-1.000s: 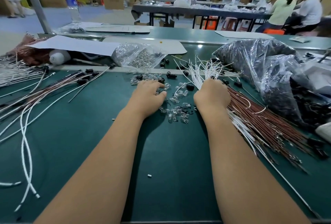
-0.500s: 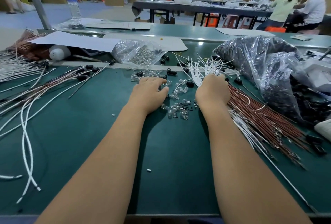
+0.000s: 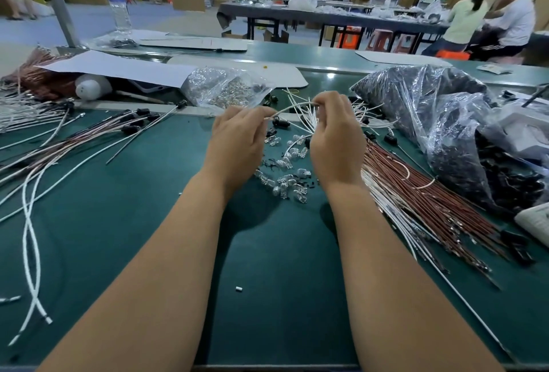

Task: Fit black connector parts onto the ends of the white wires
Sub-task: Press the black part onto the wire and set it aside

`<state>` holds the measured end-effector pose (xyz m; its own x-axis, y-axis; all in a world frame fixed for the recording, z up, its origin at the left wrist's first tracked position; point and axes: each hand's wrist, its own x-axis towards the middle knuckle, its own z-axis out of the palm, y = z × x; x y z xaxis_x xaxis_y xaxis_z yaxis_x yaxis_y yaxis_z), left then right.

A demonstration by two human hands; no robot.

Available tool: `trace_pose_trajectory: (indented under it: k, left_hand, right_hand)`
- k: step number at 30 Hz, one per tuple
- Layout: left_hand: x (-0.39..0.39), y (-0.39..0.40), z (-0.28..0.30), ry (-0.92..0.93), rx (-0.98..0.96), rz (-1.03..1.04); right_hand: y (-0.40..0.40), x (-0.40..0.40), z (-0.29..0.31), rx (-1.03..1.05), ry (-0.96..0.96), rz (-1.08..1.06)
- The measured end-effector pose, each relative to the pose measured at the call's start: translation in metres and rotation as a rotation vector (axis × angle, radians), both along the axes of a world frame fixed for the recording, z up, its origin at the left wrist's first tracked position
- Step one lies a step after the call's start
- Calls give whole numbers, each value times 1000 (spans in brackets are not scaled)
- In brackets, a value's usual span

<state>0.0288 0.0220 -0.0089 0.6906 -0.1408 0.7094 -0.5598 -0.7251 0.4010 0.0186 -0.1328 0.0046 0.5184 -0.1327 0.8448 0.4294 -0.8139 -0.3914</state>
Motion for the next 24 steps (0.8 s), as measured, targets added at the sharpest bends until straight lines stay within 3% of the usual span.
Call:
trace_pose_trajectory:
  k: [6, 11, 14, 16, 18, 21, 24]
  left_hand:
    - [4, 16, -3, 34, -44, 126]
    - [6, 18, -5, 102, -160, 161]
    - [6, 17, -3, 141, -294, 155]
    - [5, 14, -2, 151, -328, 113]
    - [4, 11, -2, 161, -328, 75]
    - [3, 9, -4, 190, -315, 59]
    - [1, 9, -3, 225, -436, 34]
  right_hand:
    - [-24, 5, 3, 266, 10, -339]
    - [-26, 2, -2, 83, 68, -499]
    - [-17, -1, 2, -13, 3, -343]
    - [-10, 1, 1, -96, 92, -106]
    - [-2, 2, -4, -182, 262, -3]
    - [-2, 9, -14, -293, 473, -91]
    - [-9, 12, -16, -329, 591, -190]
